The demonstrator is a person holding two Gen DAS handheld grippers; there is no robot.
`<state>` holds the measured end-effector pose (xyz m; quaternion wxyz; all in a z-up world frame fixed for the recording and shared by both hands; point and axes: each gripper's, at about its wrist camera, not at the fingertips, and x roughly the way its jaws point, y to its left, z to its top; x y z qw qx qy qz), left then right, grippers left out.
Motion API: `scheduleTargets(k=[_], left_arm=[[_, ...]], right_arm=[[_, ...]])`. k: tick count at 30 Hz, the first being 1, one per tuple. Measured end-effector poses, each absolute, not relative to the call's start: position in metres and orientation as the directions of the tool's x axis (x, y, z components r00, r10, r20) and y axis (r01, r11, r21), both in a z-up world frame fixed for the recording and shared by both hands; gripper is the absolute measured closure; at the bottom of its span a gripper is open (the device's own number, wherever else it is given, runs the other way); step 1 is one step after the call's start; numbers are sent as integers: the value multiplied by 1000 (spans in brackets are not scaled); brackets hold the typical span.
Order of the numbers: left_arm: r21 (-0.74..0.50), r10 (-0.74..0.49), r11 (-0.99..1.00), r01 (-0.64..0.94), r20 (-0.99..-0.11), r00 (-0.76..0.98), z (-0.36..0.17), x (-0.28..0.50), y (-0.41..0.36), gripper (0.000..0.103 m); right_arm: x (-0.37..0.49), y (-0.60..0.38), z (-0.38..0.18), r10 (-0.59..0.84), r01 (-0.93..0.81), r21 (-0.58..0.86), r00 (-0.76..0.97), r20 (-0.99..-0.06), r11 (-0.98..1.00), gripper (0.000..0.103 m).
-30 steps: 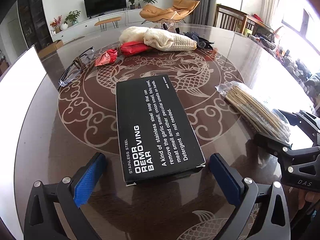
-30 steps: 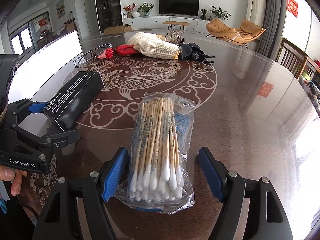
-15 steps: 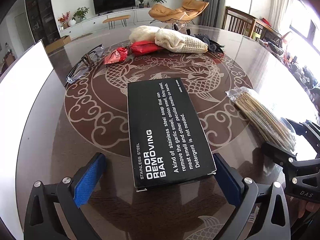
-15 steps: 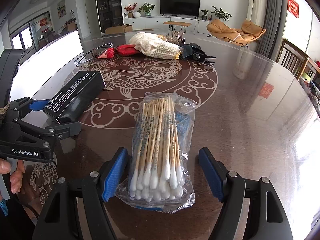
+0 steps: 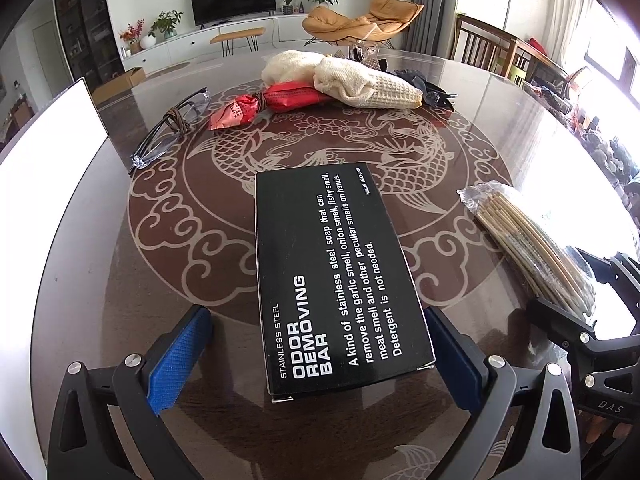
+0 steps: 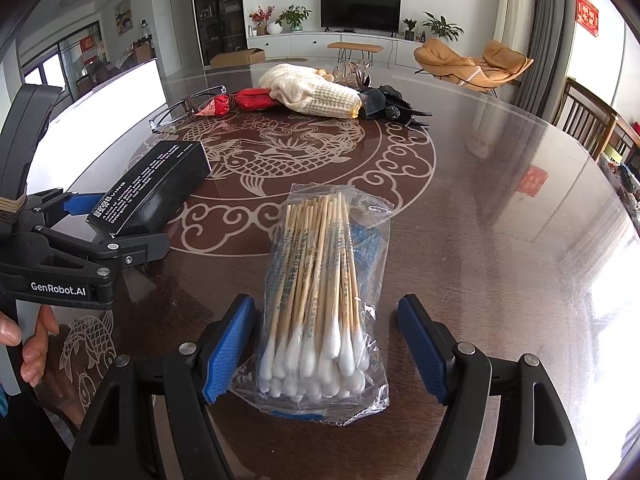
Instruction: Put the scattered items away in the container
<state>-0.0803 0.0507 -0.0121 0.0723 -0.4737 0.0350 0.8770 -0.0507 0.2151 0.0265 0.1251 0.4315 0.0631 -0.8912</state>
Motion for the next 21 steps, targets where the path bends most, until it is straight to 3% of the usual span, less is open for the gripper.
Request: scheduleTargets(k=[21], left_arm=[[-5, 78, -991, -136, -838, -540, -12, -82, 51, 0]], right_arm=[[-50, 215, 26, -164, 275, -9, -598, -785, -961, 28]])
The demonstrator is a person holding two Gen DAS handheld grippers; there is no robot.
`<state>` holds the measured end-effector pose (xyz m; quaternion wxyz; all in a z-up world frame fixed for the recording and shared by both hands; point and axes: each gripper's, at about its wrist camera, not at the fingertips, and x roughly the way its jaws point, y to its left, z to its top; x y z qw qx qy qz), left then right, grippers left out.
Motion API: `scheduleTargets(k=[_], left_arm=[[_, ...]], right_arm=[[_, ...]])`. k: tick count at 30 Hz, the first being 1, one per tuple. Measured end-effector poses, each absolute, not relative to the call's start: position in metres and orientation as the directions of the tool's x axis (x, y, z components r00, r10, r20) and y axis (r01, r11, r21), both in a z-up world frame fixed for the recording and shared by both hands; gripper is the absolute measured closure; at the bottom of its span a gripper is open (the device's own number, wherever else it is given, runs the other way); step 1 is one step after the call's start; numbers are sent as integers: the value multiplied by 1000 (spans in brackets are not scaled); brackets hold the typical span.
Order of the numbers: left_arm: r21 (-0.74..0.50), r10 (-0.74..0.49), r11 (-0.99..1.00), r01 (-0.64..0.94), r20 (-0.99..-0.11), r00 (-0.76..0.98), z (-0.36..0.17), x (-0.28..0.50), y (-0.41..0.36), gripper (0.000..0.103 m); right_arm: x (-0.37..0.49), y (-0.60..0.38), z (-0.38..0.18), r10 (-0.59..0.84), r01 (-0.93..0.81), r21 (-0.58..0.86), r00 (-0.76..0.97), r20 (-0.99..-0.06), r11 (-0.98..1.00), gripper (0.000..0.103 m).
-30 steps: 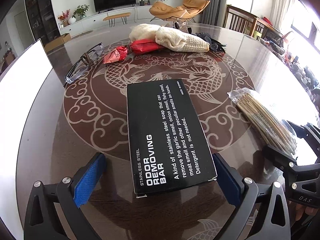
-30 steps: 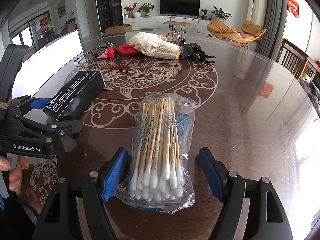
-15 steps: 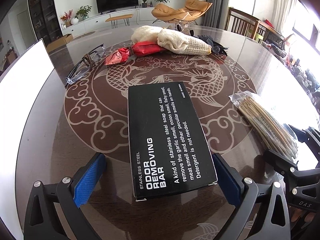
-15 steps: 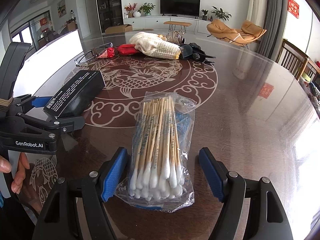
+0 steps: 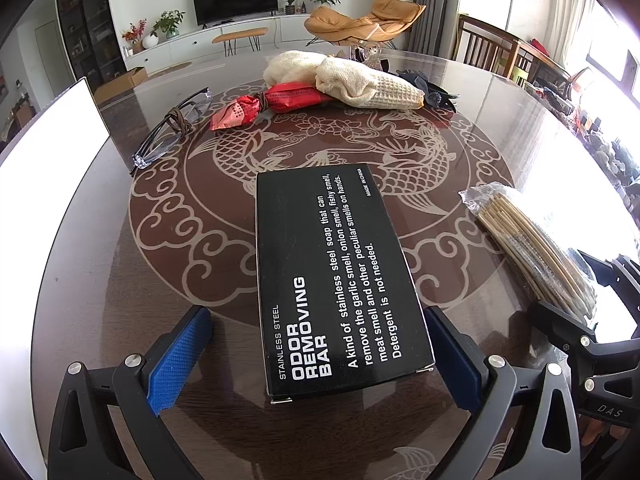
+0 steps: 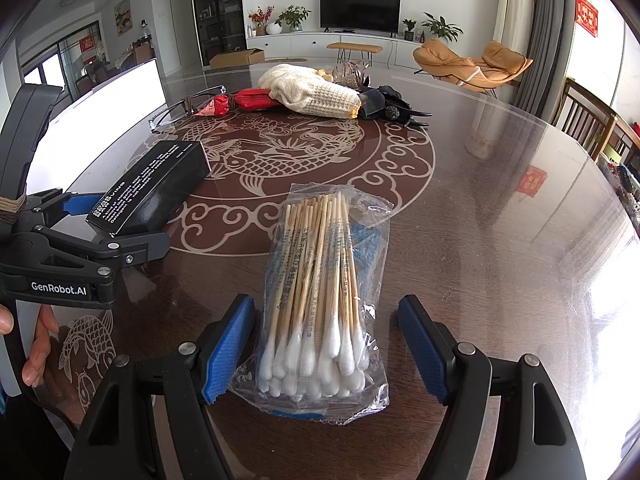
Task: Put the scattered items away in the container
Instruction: 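Carry the black box in the left gripper and the swab bag in the right gripper toward the container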
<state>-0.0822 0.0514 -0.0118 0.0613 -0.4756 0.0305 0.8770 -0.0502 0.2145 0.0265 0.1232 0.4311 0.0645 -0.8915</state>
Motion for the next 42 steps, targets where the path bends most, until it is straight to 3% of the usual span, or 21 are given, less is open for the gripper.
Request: scheduleTargets(k=[9, 11, 13, 15, 25, 31, 37, 42], left_arm=[[-5, 42, -997, -71, -847, -529, -11, -89, 61, 0], [-7, 49, -997, -77, -825, -563, -9, -87, 61, 15], [-30, 73, -996, -84, -810, -582, -5, -86, 60, 45], [-109, 143, -990, -93, -807, -573, -2, -86, 53, 45], [-206, 213, -975, -80, -785, -582, 22, -59, 24, 45], [-250, 213, -968, -39, -725, -655, 82, -38, -42, 45], [-222, 86, -970, 96, -687, -722, 152, -19, -169, 45], [-184, -60, -947, 265, -706, -705, 170, 1, -282, 45]], right_arm=[[-51, 213, 27, -162, 273, -8, -596, -786, -962, 27], [-52, 213, 27, -163, 275, -8, -592, -790, -961, 27], [-53, 213, 29, -155, 273, -13, -586, -796, -962, 34], [-52, 216, 34, -175, 266, 15, -589, -789, -964, 67], [-37, 202, 61, -233, 274, 80, -591, -773, -959, 69], [-48, 143, 104, -326, 373, 108, -592, -737, -922, 69], [-58, 15, 182, -509, 581, 133, -553, -660, -803, 69], [-51, -112, 222, -656, 733, 194, -418, -628, -652, 69]])
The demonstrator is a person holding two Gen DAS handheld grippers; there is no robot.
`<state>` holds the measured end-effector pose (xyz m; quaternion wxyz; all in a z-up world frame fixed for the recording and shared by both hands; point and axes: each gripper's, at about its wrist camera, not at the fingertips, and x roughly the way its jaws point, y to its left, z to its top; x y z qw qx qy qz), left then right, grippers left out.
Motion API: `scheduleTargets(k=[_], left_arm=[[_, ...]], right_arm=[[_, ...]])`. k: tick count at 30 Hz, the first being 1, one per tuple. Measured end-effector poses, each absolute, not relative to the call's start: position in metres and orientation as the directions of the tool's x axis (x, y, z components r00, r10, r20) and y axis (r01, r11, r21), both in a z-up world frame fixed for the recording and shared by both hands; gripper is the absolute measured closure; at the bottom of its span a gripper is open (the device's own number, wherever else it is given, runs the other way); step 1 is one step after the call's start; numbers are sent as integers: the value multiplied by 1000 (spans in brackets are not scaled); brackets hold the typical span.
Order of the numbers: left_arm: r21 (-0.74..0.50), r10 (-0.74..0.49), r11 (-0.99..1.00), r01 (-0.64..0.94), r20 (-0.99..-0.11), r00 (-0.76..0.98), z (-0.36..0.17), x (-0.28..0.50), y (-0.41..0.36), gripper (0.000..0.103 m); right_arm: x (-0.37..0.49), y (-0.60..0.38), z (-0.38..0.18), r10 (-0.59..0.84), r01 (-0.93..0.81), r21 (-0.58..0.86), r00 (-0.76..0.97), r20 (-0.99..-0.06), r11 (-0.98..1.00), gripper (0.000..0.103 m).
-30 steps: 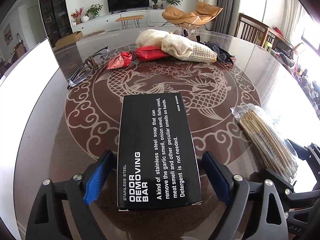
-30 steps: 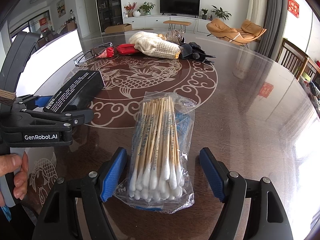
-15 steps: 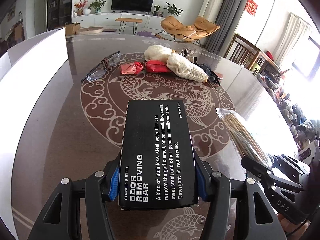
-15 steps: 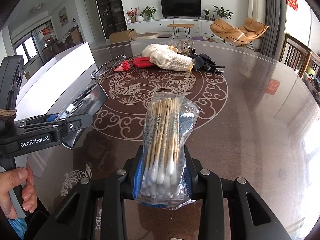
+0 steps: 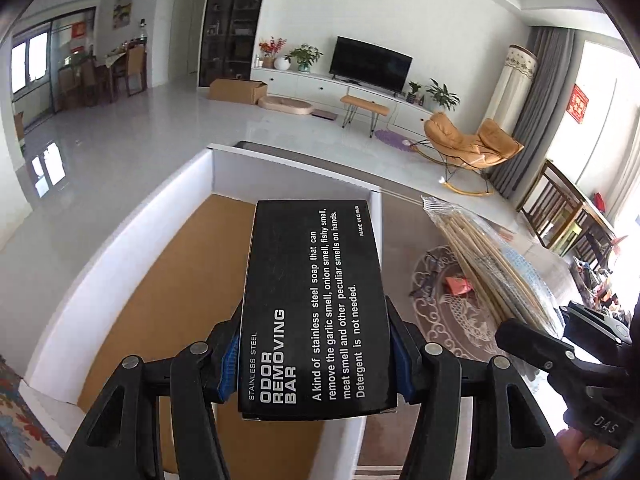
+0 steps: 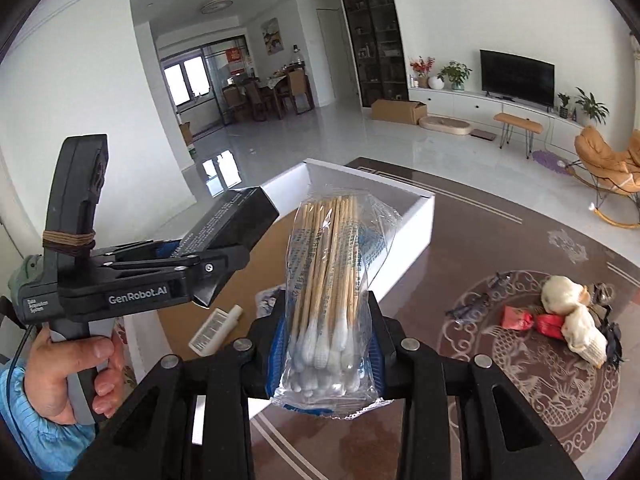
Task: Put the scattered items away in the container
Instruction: 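Carry the black box in the left gripper and the swab bag in the right gripper toward the container, then open the left gripper to drop the black box while the right gripper drops the swab bag, then move both open grippers back over the table toward the remaining items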
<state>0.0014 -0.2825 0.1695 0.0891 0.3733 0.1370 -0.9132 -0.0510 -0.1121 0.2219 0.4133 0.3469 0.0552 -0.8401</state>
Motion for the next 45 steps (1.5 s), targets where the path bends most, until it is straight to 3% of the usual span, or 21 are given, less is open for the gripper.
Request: scheduleTargets(k=[4, 12, 14, 16, 22, 28, 34, 37, 42, 45], left_arm=[[-158, -128, -914, 374, -762, -634, 144, 3, -351, 45], [-167, -110, -857, 488, -866, -488, 74, -10, -410, 44], [-182, -94, -842, 508, -877, -470, 64, -14, -415, 37], [-185, -92, -832, 523, -884, -458, 62, -17, -418, 15], [-132, -153, -849, 511, -865, -478, 76, -10, -399, 15], [-163, -127, -889, 428, -810, -573, 106, 4, -340, 15], [-189, 10, -960, 206, -760, -650, 129, -4, -215, 12], [-201, 94, -975, 96, -762, -641, 115, -12, -148, 0], [-185, 152, -983, -2, -805, -574, 45, -40, -48, 0], [-141, 128, -990, -21, -817, -562, 15, -59, -3, 0]], right_arm=[[-48, -205, 218, -678, 788, 202, -332, -656, -581, 69], [-92, -302, 158, -565, 741, 194, -288, -773, -643, 68], [-106, -310, 145, -561, 719, 232, -258, -787, -655, 65], [-116, -317, 134, -559, 713, 262, -216, -801, -650, 46], [-122, -301, 138, -584, 732, 262, -222, -781, -629, 39], [-111, -210, 162, -668, 735, 307, -256, -699, -604, 39], [-86, -63, 164, -669, 688, 306, -347, -657, -658, 39], [-76, 18, 146, -586, 619, 254, -418, -694, -743, 39], [-57, 158, 88, -318, 400, 86, -560, -765, -912, 39], [-54, 221, 57, -227, 262, 89, -564, -794, -961, 39]])
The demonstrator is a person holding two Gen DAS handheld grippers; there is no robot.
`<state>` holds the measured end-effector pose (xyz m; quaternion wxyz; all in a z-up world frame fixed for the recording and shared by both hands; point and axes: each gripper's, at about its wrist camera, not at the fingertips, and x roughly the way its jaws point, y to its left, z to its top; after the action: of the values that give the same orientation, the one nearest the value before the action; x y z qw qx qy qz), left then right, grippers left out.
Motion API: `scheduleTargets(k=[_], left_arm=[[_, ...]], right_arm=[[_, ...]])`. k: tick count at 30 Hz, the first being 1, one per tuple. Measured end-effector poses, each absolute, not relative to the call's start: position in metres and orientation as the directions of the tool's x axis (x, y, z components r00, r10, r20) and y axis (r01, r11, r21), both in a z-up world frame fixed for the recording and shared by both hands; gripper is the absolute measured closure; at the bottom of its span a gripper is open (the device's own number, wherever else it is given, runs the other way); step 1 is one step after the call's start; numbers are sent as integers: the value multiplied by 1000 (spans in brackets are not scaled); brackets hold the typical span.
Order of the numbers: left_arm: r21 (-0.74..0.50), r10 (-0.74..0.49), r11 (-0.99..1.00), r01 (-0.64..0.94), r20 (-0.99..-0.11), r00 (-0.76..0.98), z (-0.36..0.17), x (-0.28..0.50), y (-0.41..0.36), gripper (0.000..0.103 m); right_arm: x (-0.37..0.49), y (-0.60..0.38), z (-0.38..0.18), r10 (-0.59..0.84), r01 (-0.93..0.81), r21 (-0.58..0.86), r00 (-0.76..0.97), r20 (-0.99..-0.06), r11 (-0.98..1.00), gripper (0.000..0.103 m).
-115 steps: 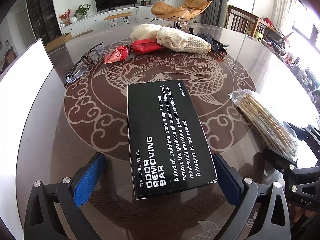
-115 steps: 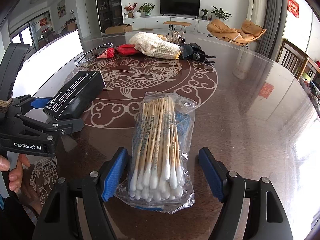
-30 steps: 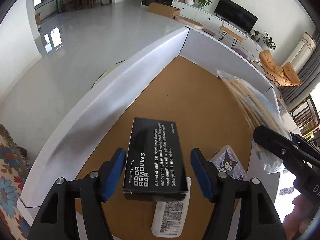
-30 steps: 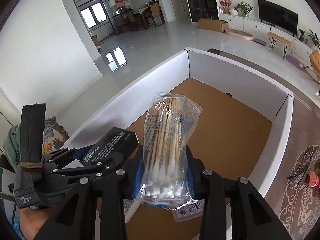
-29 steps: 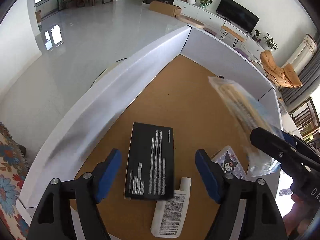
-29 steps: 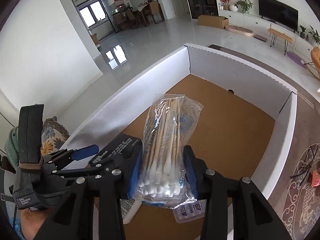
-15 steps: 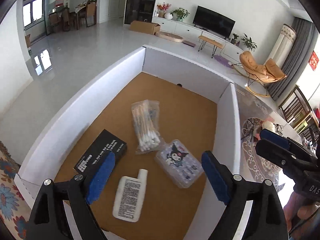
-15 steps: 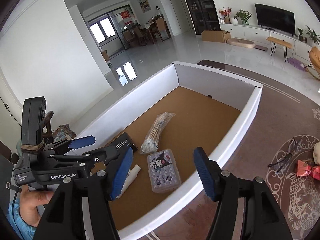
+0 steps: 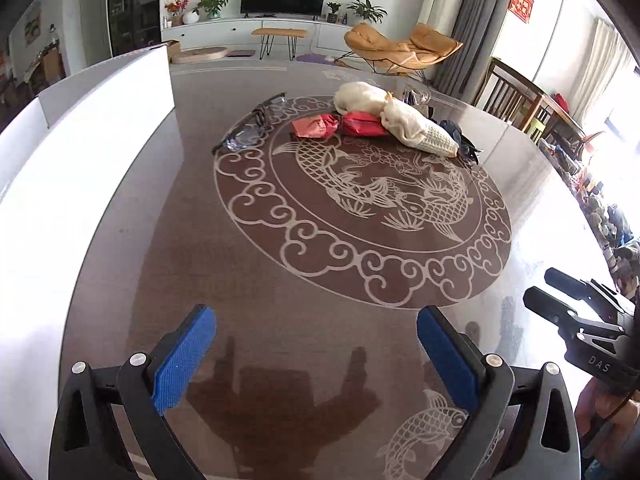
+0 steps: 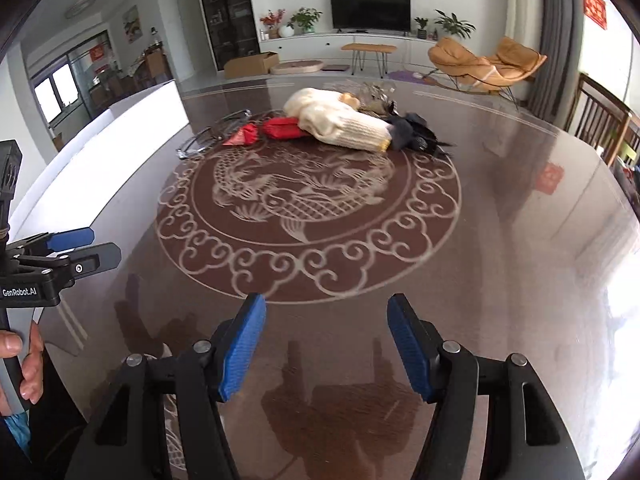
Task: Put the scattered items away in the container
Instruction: 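Move both open grippers back over the table toward the remaining items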
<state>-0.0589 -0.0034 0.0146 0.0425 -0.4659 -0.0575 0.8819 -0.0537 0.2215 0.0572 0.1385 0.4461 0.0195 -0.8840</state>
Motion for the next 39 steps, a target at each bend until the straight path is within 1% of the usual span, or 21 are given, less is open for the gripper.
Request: scheduleTargets(k=[3, 7, 8, 11, 14, 15, 16, 39], left_arm=[[-110, 107, -993, -30, -813, -573, 1, -74, 21, 1], [-19, 49, -998, -59, -823, -567, -11, -89, 36, 1], [-15, 43, -998, -56, -827, -560, -13, -91, 35, 1], [-32, 54, -998, -49, -824, -564, -13, -91, 31, 0], [-1, 30, -999, -52, -830, -557, -14, -91, 35, 0], [-5, 32, -999, -50, -830, -557, -14, -91, 34, 0], [-5, 32, -999, -50, -830, -557, -14, -91, 34, 0], [-3, 30, -999, -49, -830, -557, -14, -91, 34, 0]], right_arm=[[-54, 251, 42, -210, 179, 131, -561, -801, -975, 39], [-59, 251, 39, -176, 155, 103, -588, -790, -983, 39], [-63, 244, 37, -167, 153, 93, -591, -790, -984, 38], [-66, 233, 33, -125, 154, 38, -610, -782, -987, 37], [-66, 224, 30, -95, 166, -9, -605, -790, -986, 32], [-66, 224, 30, -97, 171, -10, -603, -792, -985, 29], [-66, 224, 30, -103, 175, -5, -602, -792, -985, 28], [-65, 223, 29, -103, 176, -6, -601, -793, -984, 27]])
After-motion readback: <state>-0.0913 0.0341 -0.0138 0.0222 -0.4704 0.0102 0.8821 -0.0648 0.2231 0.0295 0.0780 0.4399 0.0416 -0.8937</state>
